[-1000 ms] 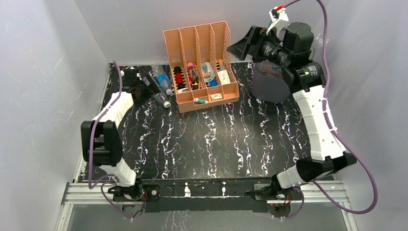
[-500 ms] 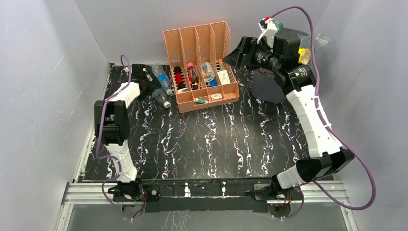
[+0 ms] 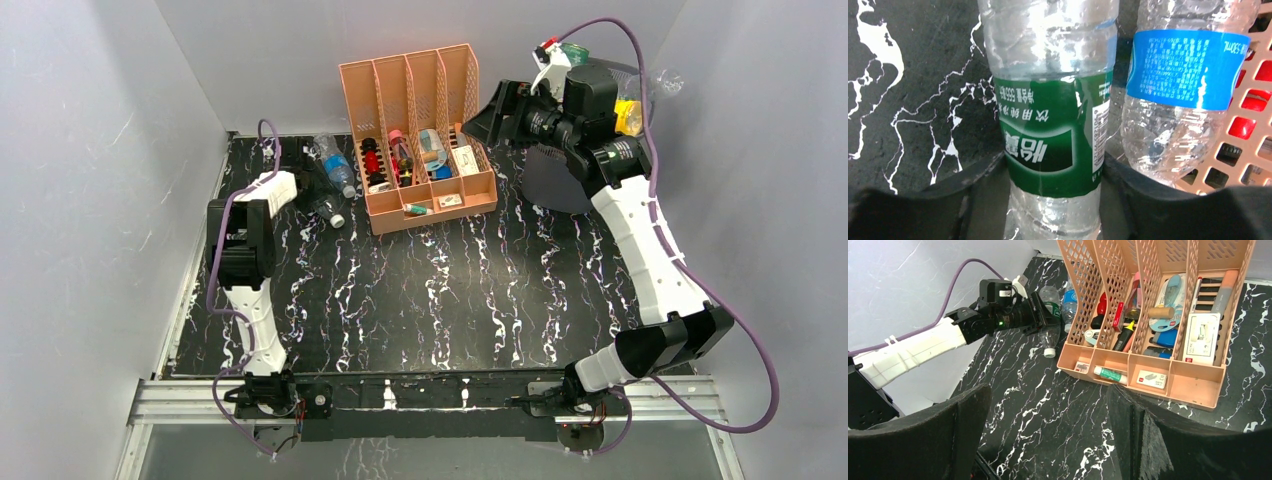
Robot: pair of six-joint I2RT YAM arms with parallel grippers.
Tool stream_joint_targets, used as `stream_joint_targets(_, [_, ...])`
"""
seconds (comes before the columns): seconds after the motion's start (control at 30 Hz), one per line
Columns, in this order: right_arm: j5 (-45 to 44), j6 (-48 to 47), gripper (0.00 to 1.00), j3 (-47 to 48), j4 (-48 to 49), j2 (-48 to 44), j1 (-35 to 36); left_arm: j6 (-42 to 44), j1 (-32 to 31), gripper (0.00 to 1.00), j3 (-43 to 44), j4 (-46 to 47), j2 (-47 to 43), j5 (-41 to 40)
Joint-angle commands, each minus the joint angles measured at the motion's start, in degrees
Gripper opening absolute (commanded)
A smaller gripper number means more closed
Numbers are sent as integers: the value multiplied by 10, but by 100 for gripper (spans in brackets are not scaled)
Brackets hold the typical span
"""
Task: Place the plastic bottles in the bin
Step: Pick up the plastic bottle at the center of the board.
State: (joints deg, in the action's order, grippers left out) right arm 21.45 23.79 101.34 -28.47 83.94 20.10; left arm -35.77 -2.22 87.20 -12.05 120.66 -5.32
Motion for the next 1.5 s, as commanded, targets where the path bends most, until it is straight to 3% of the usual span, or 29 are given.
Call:
stream_joint_targets(0.0, [13,-6,96,-5,37,-3,5,7,0,41,2,-9,-35,-6])
stream_joint_targets(0.23, [28,1,96,-15,43,5,8,37,1,42,-44,-35,-151,57])
stream_joint_targets(0.47, [83,56,96,-28,80,19,15,54,0,42,-61,-18,-281,277])
stream_joint_targets(0.6, [98,90,96,-22,98,33,27,27,-15,43,-81,73,-330,442])
stream_joint_targets(0.73, [103,115,96,-1,103,59,46,-2,-55,45,-92,157,-351,523])
stream_joint_targets(1.1, [72,136,98,38,122,91,71,-3,-170,46,-75,202,-342,571])
stream_joint_targets(1.37, [58,144,98,54,125,103,71,7,-200,46,-75,202,-339,585])
stream_joint_targets(1.47, [59,144,88,51,125,104,71,-2,-202,47,-74,218,-339,592])
